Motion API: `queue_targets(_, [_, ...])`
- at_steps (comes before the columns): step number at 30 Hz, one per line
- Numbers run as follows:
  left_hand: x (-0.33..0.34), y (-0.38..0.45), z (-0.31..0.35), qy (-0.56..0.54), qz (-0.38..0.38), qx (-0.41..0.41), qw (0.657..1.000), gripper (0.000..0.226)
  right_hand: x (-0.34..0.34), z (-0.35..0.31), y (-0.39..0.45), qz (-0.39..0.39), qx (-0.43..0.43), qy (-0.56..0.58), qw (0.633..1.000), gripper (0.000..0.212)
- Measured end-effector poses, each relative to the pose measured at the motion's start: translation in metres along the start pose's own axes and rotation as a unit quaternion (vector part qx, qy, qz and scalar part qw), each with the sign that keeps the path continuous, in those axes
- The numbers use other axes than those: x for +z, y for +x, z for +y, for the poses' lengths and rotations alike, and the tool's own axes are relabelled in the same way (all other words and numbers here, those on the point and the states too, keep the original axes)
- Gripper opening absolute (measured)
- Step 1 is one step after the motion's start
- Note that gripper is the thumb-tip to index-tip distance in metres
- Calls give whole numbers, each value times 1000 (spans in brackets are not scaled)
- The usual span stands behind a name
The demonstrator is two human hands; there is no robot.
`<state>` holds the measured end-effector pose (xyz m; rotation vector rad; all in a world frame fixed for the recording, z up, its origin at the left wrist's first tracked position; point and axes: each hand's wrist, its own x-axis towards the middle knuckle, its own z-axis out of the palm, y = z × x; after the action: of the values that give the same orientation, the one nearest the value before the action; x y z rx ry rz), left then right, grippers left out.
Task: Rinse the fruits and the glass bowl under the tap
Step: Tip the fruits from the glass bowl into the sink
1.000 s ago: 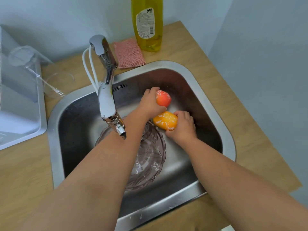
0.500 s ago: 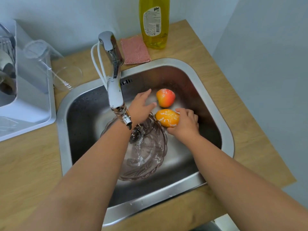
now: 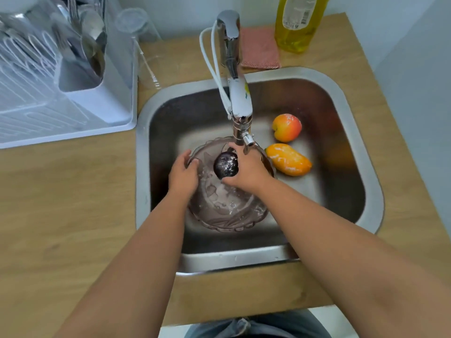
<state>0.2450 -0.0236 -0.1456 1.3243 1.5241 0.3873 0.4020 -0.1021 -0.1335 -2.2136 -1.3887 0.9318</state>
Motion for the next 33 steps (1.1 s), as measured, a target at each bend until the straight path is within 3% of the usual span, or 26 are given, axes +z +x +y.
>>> queue_targets(9, [1,3,-10,70,-3,23,997,39,9,6,6,2,2,6,1000,89])
queue_targets(18, [-1,-4,-5,36,-15,-13,999,35,-54,45,-64,96,-24,69,993,82])
queue_targets(26, [-10,-16,3,29,13,19,999,30,-74,87,-93,32,104,23,994,91])
queue_targets(33, [-17,-46,1,-98,60,18,993,33,-67,88,-85,-33,126,-18,991,87])
